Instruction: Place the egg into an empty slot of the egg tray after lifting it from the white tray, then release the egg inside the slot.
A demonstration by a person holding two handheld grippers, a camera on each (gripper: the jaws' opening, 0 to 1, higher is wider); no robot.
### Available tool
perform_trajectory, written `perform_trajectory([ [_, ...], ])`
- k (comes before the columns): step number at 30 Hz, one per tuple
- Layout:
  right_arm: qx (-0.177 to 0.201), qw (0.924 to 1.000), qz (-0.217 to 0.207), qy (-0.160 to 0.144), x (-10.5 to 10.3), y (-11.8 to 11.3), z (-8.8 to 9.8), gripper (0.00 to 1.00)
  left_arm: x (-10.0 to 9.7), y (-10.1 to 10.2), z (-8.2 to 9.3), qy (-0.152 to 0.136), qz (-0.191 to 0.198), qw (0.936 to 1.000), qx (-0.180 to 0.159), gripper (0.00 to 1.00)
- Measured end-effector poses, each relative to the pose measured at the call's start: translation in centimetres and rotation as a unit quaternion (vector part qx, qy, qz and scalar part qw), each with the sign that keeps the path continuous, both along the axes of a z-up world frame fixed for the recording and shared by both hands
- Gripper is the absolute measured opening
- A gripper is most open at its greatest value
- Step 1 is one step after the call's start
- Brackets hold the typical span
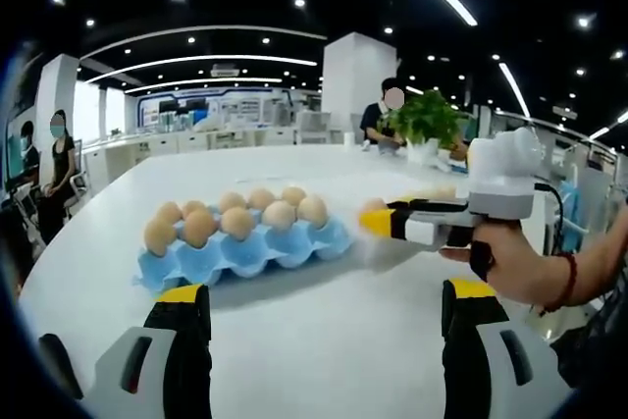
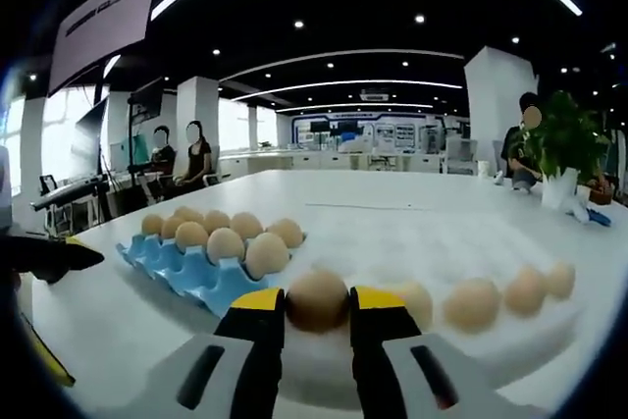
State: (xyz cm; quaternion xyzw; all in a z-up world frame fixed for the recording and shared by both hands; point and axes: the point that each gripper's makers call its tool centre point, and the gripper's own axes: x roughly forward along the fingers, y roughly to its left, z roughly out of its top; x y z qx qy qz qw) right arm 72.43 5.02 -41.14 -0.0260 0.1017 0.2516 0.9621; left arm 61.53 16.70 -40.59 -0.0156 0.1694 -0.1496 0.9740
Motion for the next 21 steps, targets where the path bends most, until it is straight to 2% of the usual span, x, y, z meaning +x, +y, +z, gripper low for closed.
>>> perform_trajectory([
  [4,0.001,0.9997,0.008,-0.022,-0.2,0.1,1.3,0.27,0.1,0.0,0.0,0.000,0.000,1.0000,0.000,1.00],
  [9,0.008,0.9994,0.021,-0.028,-0.1,0.3,2.0,0.27,0.2,0.1,-0.2,0.002,0.003,1.0000,0.003,1.00],
  [14,0.023,0.9983,0.047,-0.025,-0.3,0.9,2.5,0.27,-0.2,-1.0,-0.5,0.010,0.007,0.9998,0.014,1.00],
  [18,0.032,0.9955,0.084,-0.028,-0.9,2.0,3.0,0.27,-0.6,-1.9,-0.3,0.010,0.012,0.9998,0.015,1.00],
  [21,0.045,0.9921,0.116,-0.018,-1.4,3.2,3.1,0.27,-0.9,-2.2,-0.4,0.010,0.018,0.9997,0.015,1.00],
])
